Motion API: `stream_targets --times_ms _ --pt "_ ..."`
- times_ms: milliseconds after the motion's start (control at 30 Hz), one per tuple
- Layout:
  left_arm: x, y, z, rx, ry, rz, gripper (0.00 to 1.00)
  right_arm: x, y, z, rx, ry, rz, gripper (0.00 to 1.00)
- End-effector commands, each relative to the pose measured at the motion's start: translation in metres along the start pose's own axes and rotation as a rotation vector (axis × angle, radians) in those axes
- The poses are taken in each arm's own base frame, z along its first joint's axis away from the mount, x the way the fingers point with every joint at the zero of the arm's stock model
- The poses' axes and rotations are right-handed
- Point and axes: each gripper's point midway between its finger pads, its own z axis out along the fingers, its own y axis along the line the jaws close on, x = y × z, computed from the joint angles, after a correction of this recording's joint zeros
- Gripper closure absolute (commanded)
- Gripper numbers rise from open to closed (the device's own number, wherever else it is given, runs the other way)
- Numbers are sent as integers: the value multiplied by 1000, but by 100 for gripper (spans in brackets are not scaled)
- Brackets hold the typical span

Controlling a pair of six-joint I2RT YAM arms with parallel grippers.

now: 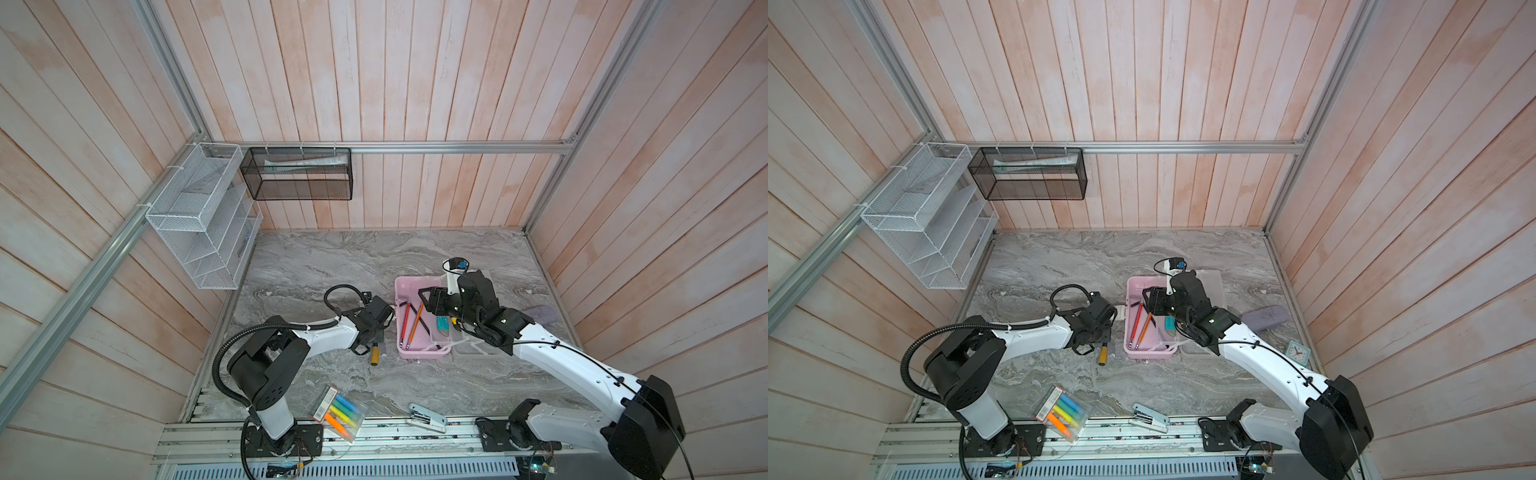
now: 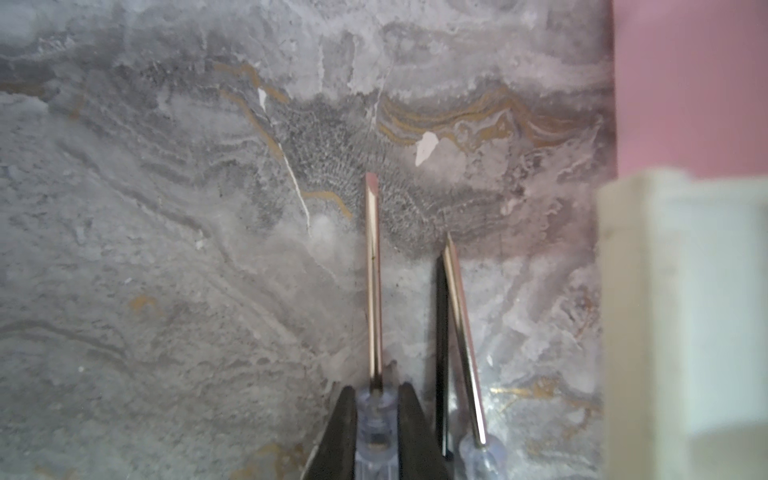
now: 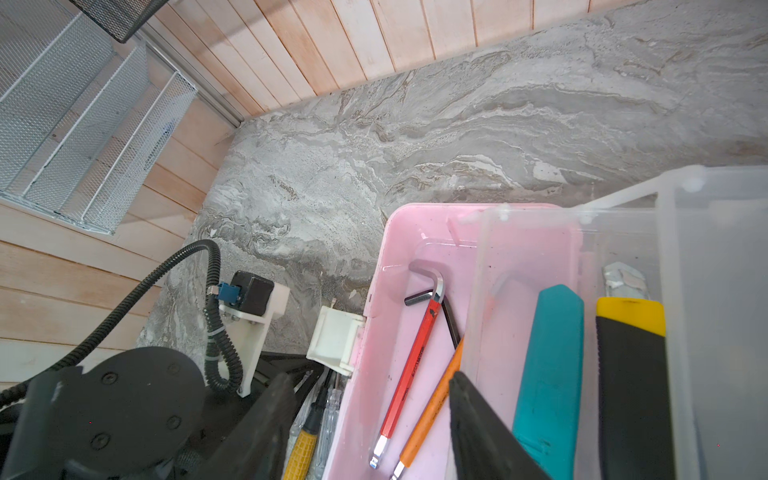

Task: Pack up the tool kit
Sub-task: 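Grasp the clear-handled screwdriver with the left gripper while the right gripper lowers the lid, then carry the clear-handled screwdriver into the box while the right gripper raises the lid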

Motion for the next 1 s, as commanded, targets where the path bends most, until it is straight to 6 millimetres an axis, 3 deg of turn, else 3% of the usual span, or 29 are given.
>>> stream_targets --times_ms 0,133,400,500,600,733,867,967 --pt "15 19 6 -84 52 14 90 -1 0 -1 -23 -8 14 41" --pt "12 25 3 -98 49 8 100 -2 -2 1 -40 -8 27 41" --pt "-11 32 -16 -81 -6 -12 100 -9 -2 2 -91 -16 69 41" --pt "-23 34 -30 -75 -30 -19 100 -15 0 1 -108 -26 78 41" --pt "-40 33 -56 -67 -71 -31 100 -22 0 -3 -107 -40 79 41" --pt "-74 9 -110 78 -182 -85 100 -39 -4 -16 -100 -90 88 41" --pt "-106 -37 -160 327 -294 -146 100 -56 -15 -28 -68 -139 103 42" --pt "-119 -75 -186 474 -337 -155 100 -66 -32 -38 -14 -168 128 41"
